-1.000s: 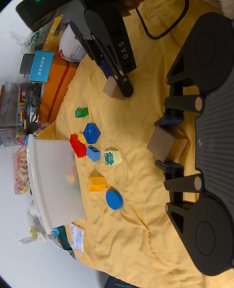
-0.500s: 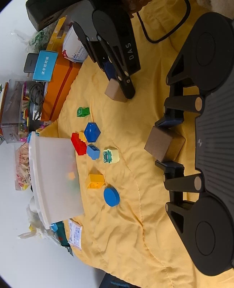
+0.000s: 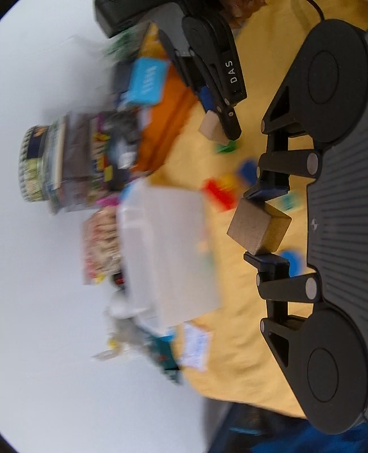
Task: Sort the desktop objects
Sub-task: 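Carry both wooden cubes over the bin and open both grippers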
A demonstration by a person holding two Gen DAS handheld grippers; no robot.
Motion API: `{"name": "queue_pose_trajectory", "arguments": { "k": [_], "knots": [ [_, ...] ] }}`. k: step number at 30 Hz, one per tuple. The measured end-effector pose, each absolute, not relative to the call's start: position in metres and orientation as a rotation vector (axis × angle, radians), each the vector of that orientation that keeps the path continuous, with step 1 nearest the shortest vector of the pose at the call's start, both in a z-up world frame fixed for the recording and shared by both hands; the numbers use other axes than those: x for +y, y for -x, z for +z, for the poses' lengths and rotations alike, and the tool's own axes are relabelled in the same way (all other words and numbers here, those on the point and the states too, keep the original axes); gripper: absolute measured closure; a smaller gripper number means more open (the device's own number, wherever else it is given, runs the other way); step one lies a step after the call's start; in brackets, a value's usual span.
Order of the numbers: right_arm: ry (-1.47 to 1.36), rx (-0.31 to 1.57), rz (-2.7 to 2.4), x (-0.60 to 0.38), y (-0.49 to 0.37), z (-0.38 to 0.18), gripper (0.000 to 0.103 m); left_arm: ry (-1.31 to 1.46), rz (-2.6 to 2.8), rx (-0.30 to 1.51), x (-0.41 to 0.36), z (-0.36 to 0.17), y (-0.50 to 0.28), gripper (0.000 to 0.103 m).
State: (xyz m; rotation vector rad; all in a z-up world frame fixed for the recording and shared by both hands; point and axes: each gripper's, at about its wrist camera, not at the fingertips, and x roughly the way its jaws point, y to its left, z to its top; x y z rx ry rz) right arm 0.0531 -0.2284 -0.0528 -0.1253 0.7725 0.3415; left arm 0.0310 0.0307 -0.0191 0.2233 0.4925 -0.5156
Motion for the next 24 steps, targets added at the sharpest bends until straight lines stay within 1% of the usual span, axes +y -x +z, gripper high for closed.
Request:
{"name": "queue_pose_trajectory", "arguments": {
  "k": [5, 8, 13, 17, 18, 19, 20, 21, 23, 24],
  "knots": [
    [0.093, 0.66, 0.282, -0.235, -0.125, -0.007, 0.07, -0.197, -0.51, 0.376, 0.008, 0.034, -0.112, 0.061],
    [0.1, 0.617, 0.253, -0.231, -0.168, 0.011, 0.07, -0.182, -0.484, 0.386, -0.011, 0.046, -0.161, 0.061],
    [0.075, 0.665, 0.188, -0.227, -0.231, 0.006, 0.07, -0.164, -0.414, 0.487, -0.038, 0.034, -0.23, 0.062],
    [0.106, 0.729, 0.193, -0.222, -0.25, -0.007, 0.069, -0.179, -0.43, 0.651, -0.049, 0.014, -0.256, 0.061],
    [0.114, 0.731, 0.199, -0.221, -0.249, -0.005, 0.066, -0.172, -0.427, 0.634, -0.046, 0.016, -0.25, 0.058],
    [0.124, 0.701, 0.206, -0.221, -0.242, 0.0, 0.063, -0.169, -0.428, 0.594, -0.043, 0.02, -0.239, 0.048],
    [0.138, 0.657, 0.221, -0.222, -0.232, 0.006, 0.057, -0.169, -0.433, 0.557, -0.039, 0.024, -0.227, 0.044],
    [0.15, 0.619, 0.234, -0.223, -0.222, 0.012, 0.056, -0.17, -0.437, 0.526, -0.034, 0.027, -0.216, 0.041],
    [0.171, 0.57, 0.269, -0.227, -0.201, 0.021, 0.056, -0.172, -0.449, 0.477, -0.024, 0.031, -0.193, 0.04],
    [0.179, 0.555, 0.285, -0.23, -0.19, 0.022, 0.055, -0.173, -0.451, 0.464, -0.019, 0.031, -0.18, 0.037]
  ]
}}
